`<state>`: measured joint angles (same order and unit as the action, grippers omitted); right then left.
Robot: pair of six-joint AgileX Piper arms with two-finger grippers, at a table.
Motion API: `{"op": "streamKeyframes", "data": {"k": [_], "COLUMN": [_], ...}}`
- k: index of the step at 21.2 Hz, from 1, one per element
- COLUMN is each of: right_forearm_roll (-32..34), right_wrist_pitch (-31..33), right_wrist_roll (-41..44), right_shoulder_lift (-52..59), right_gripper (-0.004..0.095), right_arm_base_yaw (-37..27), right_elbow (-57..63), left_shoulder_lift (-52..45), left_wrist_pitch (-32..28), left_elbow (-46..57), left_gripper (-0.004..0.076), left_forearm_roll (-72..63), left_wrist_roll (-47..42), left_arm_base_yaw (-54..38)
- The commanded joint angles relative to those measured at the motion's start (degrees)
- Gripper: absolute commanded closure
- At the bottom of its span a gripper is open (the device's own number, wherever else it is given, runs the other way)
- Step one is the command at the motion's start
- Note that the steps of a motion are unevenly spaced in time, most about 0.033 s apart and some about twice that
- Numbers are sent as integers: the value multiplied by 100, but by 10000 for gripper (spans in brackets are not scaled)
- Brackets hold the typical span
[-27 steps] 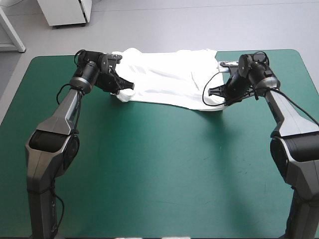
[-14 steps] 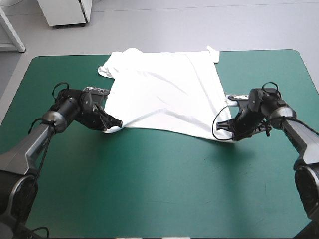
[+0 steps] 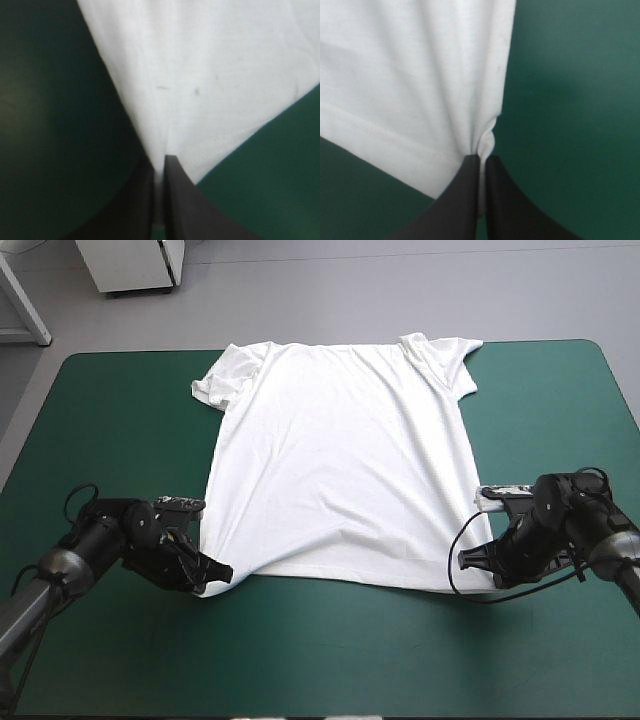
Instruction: Fold the cloth
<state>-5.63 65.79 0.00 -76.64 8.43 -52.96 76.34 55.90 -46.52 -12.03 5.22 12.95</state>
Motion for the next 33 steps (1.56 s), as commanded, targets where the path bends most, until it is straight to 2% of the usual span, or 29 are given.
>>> {"op": "streamKeyframes", "data": {"k": [1, 5, 11, 16, 17, 22, 24, 25, 26, 27, 28, 31, 33], "right_forearm_roll": [-53, -490, -726, -765, -765, -888, -1053, -1155, -1179, -1122, -1020, -240, 60], "right_wrist_pitch": [420, 420, 429, 429, 429, 429, 429, 429, 405, 406, 406, 404, 404], "right_wrist_roll": [-86, -99, 156, 301, 316, 405, 418, 441, 451, 446, 446, 277, 155], "right_shoulder_lift": [424, 933, 1777, 2034, 2034, 2034, 2034, 2034, 2034, 2034, 2021, 1924, 1751], "right_gripper": [923, 923, 923, 908, 854, 406, 302, 276, 281, 300, 320, 427, 463], "right_arm_base_yaw": [-35, -35, -35, -35, -35, -35, -35, -35, -35, -35, -35, -35, -35], "right_elbow": [102, 726, 1307, 1382, 1382, 1382, 1319, 1115, 978, 524, 254, -1111, -1780], "left_shoulder_lift": [-604, -1196, -1790, -1964, -1964, -1964, -1964, -1964, -1964, -1964, -1964, -1739, -1351], "left_wrist_pitch": [342, 912, 1324, 1146, 1143, 1696, 1827, 1827, 1827, 1804, 1728, 1512, 1563], "left_elbow": [163, 612, 1093, 1349, 1338, 1175, 1072, 829, 680, 189, -108, -1696, -2490], "left_gripper": [733, 733, 733, 730, 720, 578, 504, 428, 400, 334, 316, 309, 316], "left_forearm_roll": [-186, -189, -383, -514, -514, -514, -500, -604, -651, -611, -515, 496, 967], "left_wrist_roll": [3, 3, -43, -7, 70, 95, 44, -34, -34, 30, 19, -113, -191], "left_arm_base_yaw": [8, 8, 8, 8, 8, 8, 8, 8, 8, 8, 8, 8, 8]}}
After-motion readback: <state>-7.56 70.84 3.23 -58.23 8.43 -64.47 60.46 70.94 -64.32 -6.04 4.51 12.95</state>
